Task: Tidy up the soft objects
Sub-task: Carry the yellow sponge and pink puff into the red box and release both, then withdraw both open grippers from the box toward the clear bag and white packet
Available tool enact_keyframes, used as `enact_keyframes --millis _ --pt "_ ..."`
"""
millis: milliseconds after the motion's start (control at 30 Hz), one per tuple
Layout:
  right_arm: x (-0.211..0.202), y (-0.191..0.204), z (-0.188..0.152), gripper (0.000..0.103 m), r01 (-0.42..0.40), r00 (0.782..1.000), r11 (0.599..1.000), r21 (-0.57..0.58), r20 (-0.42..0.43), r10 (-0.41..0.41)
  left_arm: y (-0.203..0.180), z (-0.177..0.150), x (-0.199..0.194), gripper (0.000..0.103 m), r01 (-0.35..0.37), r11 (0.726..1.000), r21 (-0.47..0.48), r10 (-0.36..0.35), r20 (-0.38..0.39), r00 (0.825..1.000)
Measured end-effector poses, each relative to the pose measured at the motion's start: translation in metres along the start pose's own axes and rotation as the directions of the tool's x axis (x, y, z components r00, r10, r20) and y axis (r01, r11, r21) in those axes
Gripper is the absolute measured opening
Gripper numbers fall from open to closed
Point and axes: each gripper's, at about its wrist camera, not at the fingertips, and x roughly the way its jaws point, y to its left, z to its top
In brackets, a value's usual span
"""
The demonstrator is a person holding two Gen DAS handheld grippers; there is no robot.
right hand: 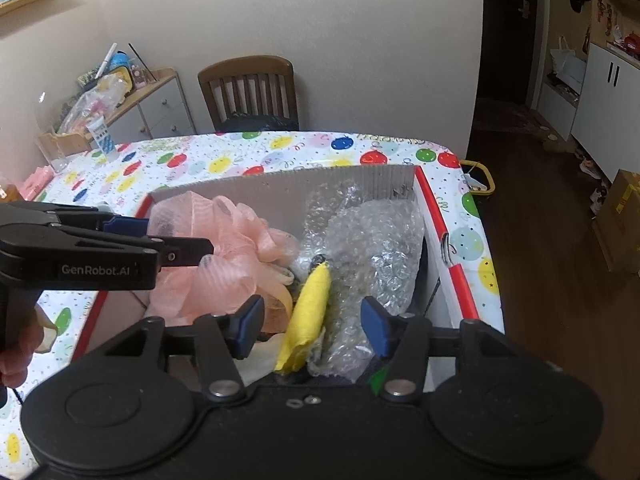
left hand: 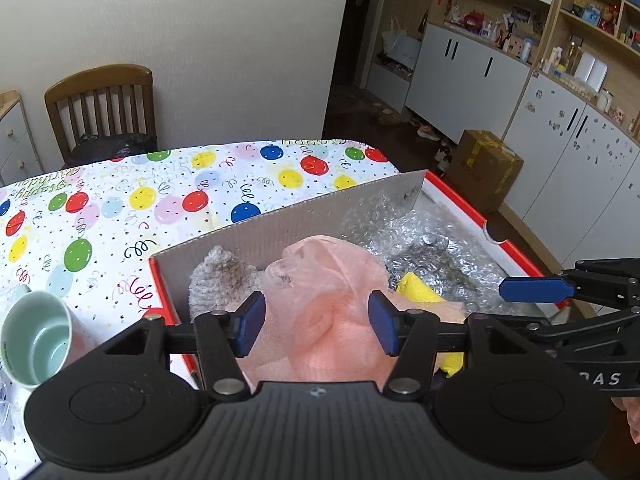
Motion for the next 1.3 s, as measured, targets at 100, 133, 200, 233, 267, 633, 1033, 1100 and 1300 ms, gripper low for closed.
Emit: enact_keyframes --millis 100,133,200,233,267,633,1033,1100,1300 --pt "-0.011 0.002 0.001 0.06 -0.01 1.0 1.0 0.003 0.018 0.01 0.0 -0.002 -0.013 0.056 0.006 1.0 0.005 -0.006 0.021 1.0" --pt "-0.015 0.002 0.002 0.06 -0.013 1.0 1.0 0.006 0.027 0.013 -0.001 -0.003 -0.017 0.057 0.006 1.0 0.011 -0.006 0.027 1.0" --pt "-0.023 0.004 0.003 0.06 -0.021 0.999 1.0 0.005 0.044 0.021 -0.002 -0.004 -0.025 0.057 0.003 1.0 0.025 -0.004 0.04 0.999" --pt "-0.027 0.005 0.004 0.06 -0.024 0.998 1.0 0.006 0.05 0.024 -0.002 -0.005 -0.029 0.057 0.004 1.0 0.029 -0.006 0.049 0.999" --pt "-0.03 0.006 0.005 0.061 -0.03 0.998 1.0 0.01 0.056 0.029 -0.002 -0.005 -0.034 0.058 0.008 0.999 0.032 -0.01 0.057 0.998" --pt "-0.072 0.047 0.014 0.064 -0.08 0.985 0.997 -0.004 0.153 0.08 0.02 -0.012 -0.096 0.058 0.001 0.999 0.046 -0.006 0.12 0.993" --pt "-0.075 0.119 0.013 0.074 -0.137 0.972 0.991 -0.002 0.19 0.135 0.096 -0.042 -0.157 0.075 -0.053 0.999 -0.011 0.054 0.186 0.981" --pt "-0.071 0.133 0.012 0.078 -0.147 0.971 0.989 -0.008 0.189 0.146 0.112 -0.049 -0.164 0.079 -0.063 0.998 -0.027 0.066 0.191 0.979" --pt "-0.054 0.176 0.01 0.083 -0.174 0.968 0.985 -0.023 0.182 0.175 0.157 -0.069 -0.18 0.085 -0.114 0.991 -0.066 0.124 0.191 0.974"
